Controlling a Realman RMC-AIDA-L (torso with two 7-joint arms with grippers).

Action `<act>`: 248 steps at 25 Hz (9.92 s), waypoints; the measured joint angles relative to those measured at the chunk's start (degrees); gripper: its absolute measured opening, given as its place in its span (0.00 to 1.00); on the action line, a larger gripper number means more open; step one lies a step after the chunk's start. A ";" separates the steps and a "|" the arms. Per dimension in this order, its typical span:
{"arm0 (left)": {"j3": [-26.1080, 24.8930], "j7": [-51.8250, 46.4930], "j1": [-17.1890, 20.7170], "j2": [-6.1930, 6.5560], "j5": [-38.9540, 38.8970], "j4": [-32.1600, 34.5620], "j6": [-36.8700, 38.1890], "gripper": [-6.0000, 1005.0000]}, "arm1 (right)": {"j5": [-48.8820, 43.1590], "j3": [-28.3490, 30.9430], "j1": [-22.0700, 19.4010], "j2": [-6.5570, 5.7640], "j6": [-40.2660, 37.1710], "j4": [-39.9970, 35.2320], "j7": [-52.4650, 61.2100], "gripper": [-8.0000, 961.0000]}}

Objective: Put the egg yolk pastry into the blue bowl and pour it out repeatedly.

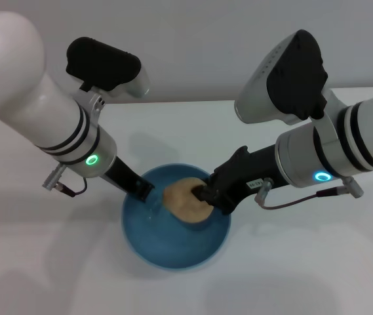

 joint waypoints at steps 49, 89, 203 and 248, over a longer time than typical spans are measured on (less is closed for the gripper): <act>28.43 4.29 32.30 0.63 -12.54 8.42 -86.45 0.02 | -0.18 31.23 -14.73 -0.26 1.65 10.10 -0.39 0.43; 58.97 7.98 23.28 -0.46 -26.52 -15.86 -140.45 0.01 | 4.31 35.52 -14.10 -0.15 1.73 13.06 -0.31 0.43; -11.24 0.08 -0.91 0.51 1.63 -13.12 -20.98 0.01 | 18.21 -28.61 13.82 0.71 22.50 26.26 -4.17 0.52; -10.10 0.40 -0.63 0.51 1.23 -13.17 -20.36 0.01 | 7.89 -23.90 1.24 -0.01 20.02 5.47 -4.34 0.18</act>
